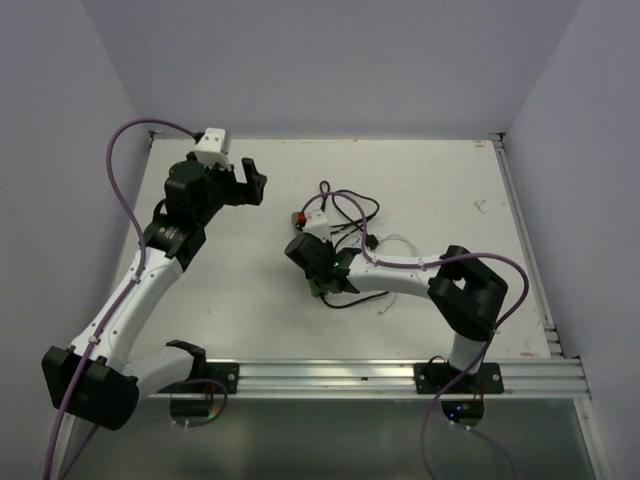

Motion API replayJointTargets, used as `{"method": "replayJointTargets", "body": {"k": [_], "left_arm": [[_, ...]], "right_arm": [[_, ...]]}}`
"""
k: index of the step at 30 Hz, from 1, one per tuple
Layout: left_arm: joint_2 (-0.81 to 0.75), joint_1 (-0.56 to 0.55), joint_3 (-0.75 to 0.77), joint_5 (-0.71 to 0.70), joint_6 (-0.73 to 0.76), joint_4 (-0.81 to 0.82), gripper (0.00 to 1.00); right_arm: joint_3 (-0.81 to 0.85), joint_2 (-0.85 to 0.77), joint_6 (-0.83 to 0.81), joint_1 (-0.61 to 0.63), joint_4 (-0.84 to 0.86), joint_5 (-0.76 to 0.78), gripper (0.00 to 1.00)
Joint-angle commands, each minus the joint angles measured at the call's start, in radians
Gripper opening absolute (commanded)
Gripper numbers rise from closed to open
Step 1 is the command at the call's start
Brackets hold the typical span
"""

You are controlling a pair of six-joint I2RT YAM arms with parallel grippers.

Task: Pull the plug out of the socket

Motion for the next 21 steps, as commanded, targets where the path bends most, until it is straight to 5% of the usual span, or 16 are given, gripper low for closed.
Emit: {"method": "replayJointTargets", "body": {"k": [1,7,11,15,21], "left_arm": [[-0.015,-0.027,-0.004,-0.007,0.024,0.043,0.95],[-0.012,-0.104,-0.02,-0.013,-0.032,0.058,0.96],[-0.027,-0.113,-0.127,0.157,-0.184,0.187,0.93],[-0.051,-0.115,-0.286,0.249,-0.313,0.394,0.75],[-0.079,-0.216,-0.422,0.18,-0.311,0.537,0.35]], "right_arm": [[-0.041,-0.12,-0.122,-0.003,0.085,-0.052,0.0],[-0.159,-0.226,-0.259,-0.025,0.131,-0.165,0.0],[-0.229,-0.261,-0.294,-0.028,0.169,-0.187,0.0],[-0.288,-0.281,-0.268,-0.031,0.217,-0.173,0.0],[-0.358,-0.301,-0.231,-0.045,0.292,-0.233,0.0]]}}
